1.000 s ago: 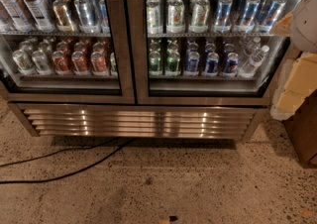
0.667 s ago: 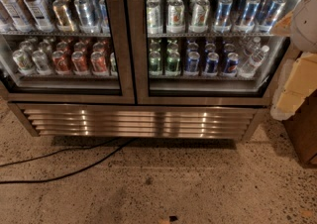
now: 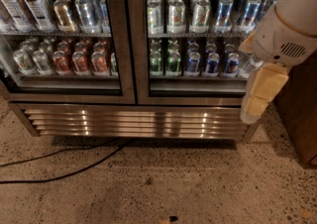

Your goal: Open right fridge door

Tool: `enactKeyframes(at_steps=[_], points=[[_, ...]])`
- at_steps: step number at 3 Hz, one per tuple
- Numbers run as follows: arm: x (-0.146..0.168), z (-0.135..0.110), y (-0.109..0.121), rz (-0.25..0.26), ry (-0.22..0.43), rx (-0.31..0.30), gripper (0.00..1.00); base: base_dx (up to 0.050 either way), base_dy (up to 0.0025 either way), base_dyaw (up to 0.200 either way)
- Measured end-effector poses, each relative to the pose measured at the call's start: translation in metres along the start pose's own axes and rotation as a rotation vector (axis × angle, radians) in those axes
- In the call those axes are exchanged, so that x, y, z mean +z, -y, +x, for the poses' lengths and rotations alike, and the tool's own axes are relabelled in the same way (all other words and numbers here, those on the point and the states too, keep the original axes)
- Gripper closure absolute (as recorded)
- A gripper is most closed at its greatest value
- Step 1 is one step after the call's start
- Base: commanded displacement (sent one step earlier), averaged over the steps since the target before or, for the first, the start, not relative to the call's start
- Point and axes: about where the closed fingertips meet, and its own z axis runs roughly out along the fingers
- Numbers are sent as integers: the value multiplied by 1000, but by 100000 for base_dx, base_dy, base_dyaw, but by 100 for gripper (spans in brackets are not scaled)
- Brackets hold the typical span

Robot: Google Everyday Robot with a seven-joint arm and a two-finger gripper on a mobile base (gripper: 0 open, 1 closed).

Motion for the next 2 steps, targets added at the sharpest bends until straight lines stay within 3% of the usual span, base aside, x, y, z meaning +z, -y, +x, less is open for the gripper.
enactKeyframes(at_steps=[1,2], points=[[46,-25,9,-130,221,-53,0,0,0,0],[72,-37,18,-217,520,-87,0,0,0,0]])
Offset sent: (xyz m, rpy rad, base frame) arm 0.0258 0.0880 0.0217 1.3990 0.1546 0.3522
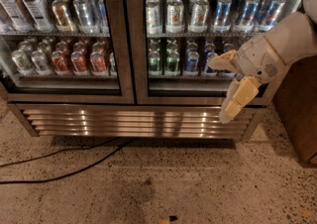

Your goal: Open right fridge door

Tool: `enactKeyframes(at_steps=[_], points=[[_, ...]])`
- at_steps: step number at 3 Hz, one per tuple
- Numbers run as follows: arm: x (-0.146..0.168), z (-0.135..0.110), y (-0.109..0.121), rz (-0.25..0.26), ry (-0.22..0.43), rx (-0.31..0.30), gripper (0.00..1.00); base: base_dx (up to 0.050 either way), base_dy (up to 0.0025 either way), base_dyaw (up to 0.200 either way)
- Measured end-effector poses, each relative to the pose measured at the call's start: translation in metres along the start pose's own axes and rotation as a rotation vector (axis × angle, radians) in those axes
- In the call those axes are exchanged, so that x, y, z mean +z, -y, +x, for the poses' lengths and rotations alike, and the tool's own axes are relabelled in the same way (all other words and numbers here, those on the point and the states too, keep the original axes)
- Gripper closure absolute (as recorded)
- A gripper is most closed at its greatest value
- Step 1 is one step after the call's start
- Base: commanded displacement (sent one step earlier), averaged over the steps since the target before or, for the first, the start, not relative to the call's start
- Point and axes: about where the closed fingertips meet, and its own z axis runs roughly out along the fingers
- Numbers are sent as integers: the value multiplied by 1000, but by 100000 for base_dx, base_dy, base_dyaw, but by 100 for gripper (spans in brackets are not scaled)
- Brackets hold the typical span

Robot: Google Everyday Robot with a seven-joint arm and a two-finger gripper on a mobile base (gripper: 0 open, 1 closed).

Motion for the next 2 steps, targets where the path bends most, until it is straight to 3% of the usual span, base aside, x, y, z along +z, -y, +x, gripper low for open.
enactKeyframes(at_steps=[1,2], points=[[-7,0,2,8,333,23,0,0,0,0],[-66,-12,-11,72,582,71,0,0,0,0]])
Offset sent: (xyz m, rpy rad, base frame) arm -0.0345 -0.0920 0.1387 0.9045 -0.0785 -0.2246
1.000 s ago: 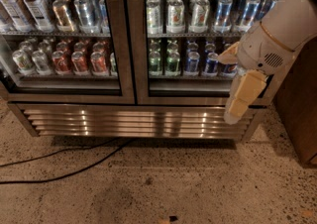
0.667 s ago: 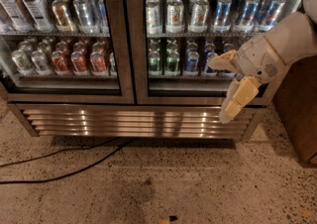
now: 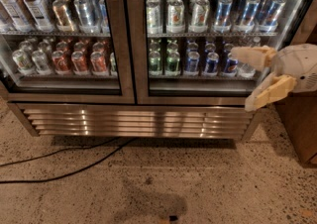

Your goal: Open right fridge door

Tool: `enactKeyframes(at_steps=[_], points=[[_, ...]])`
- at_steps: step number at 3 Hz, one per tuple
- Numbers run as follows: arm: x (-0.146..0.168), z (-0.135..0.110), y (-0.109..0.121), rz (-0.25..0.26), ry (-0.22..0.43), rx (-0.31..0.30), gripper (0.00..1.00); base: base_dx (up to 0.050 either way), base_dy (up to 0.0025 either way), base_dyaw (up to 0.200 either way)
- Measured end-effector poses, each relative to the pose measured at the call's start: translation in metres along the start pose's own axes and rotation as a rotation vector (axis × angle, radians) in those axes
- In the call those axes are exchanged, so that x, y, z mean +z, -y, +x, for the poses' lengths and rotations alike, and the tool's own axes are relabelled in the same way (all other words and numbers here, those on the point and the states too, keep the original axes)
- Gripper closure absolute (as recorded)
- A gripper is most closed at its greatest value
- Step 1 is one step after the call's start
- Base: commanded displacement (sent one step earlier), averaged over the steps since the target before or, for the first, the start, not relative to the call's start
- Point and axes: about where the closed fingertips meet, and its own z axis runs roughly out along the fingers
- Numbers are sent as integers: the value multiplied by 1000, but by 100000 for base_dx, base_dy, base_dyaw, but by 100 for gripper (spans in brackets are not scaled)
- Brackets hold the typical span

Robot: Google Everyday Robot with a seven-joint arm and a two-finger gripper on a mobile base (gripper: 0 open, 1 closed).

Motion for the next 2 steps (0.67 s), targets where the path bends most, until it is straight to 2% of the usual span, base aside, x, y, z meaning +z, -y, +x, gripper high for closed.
enactKeyframes(at_steps=[1,2], points=[[-5,-12,-5,-2,50,7,0,0,0,0],[-4,-13,-5,-2,51,7,0,0,0,0]])
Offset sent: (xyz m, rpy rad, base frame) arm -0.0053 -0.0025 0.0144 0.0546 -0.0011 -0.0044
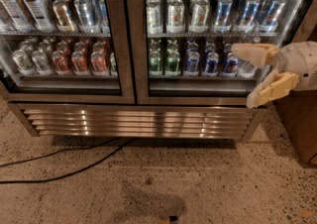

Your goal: Open right fridge door

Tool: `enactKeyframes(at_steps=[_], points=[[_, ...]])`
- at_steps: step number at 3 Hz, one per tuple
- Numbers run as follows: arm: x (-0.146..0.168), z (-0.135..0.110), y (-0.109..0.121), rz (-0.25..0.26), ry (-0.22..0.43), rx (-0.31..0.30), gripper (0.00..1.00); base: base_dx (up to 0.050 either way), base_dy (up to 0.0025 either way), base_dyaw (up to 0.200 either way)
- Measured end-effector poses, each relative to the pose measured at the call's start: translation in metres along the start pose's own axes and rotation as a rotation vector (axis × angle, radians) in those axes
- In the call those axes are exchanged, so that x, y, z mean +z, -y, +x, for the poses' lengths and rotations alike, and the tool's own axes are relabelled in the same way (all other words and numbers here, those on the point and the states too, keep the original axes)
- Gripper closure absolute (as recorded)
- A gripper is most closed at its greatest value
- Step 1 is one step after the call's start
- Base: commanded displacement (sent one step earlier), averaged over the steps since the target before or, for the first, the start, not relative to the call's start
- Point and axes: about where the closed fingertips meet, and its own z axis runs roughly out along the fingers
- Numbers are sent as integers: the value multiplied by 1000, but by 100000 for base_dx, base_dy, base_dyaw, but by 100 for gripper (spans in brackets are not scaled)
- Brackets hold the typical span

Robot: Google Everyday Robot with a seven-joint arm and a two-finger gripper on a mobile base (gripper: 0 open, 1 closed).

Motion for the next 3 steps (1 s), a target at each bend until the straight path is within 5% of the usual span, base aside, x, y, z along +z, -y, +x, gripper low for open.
enactKeyframes(at_steps=[1,3], points=[[41,-43,-1,-42,110,-37,0,0,0,0],[52,-43,0,-72,100,-28,0,0,0,0]])
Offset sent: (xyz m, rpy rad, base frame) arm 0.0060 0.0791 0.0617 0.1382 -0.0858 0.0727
